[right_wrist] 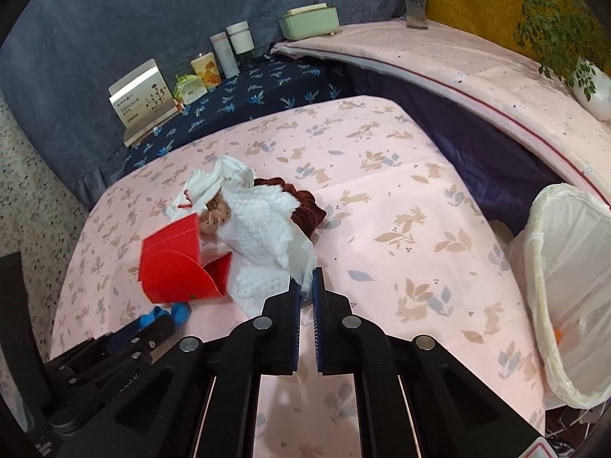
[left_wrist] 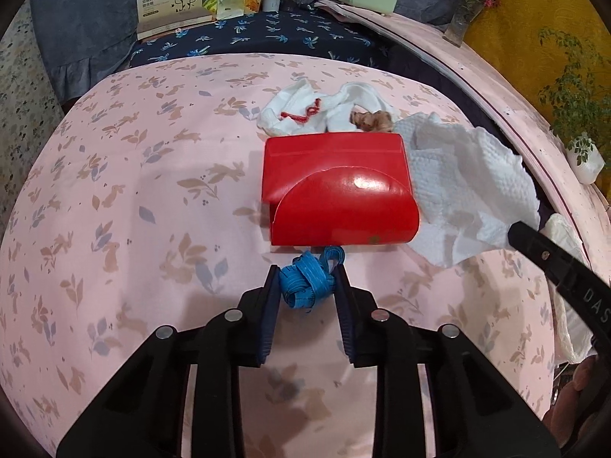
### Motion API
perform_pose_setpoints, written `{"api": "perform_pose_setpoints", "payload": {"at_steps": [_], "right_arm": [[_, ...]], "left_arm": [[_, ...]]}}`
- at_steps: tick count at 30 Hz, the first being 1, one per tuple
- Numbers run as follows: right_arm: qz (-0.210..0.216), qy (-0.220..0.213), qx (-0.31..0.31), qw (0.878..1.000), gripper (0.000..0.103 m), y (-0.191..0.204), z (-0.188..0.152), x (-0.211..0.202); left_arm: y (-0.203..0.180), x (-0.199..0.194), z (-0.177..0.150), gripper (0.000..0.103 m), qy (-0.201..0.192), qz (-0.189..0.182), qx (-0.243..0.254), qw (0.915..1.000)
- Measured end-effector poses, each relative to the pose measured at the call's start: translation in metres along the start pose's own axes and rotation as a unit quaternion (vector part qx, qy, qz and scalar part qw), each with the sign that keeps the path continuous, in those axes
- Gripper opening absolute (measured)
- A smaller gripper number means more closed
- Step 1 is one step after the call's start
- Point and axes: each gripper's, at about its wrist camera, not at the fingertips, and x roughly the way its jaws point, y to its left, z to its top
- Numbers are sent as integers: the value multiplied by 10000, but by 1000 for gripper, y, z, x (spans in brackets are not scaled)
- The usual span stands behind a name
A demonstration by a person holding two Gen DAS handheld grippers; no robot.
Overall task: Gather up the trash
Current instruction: 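Grasp the blue cloth with the left tool while the right tool grasps the white tissue, then carry the blue cloth and white tissue with both tools over the bin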
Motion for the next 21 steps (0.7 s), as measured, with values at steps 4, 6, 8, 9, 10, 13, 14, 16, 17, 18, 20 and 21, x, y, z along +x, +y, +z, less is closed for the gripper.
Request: {"api": "perform_pose_setpoints", "payload": {"at_steps": [4, 6, 8, 9, 10, 13, 14, 16, 17, 18, 20, 21], "right_arm": [[25, -209, 31, 9998, 5, -5, 1, -23], [33, -319, 87, 9994, 5, -11, 2, -35], [33, -420, 152, 9990, 5, -18, 3, -47], [31, -478, 188, 9987, 5, -23, 3, -53], [24, -533, 220, 9983, 5, -26, 3, -59], [1, -688, 322, 9971, 5, -39, 4, -76], [-13, -750, 372, 9965, 5, -46, 5, -82], [-46, -836, 465, 9954, 5, -56, 5, -91], [-65, -880, 531, 9947, 5, -63, 6, -96], [-86, -915, 589, 9940, 5, -70, 5, -100], [-128, -979, 708, 9926, 5, -84, 5, -108], [-154, -1008, 758, 9919, 5, -90, 4, -112]], "left_arm": [[-10, -12, -8, 27, -24, -91, 19, 10000], [-18, -20, -12, 27, -58, -114, 83, 9999], [-26, -27, -15, 27, -104, -138, 156, 9997], [-31, -31, -16, 27, -130, -155, 198, 9996], [-35, -34, -16, 26, -151, -168, 232, 9995], [-51, -44, -19, 26, -227, -227, 354, 9989], [-57, -48, -19, 26, -253, -270, 398, 9985], [-68, -54, -20, 26, -292, -330, 487, 9978], [-75, -56, -20, 26, -310, -353, 551, 9974], [-83, -59, -20, 26, -327, -380, 621, 9968], [-99, -62, -21, 26, -356, -436, 759, 9955], [-107, -63, -20, 26, -366, -460, 829, 9948]]}}
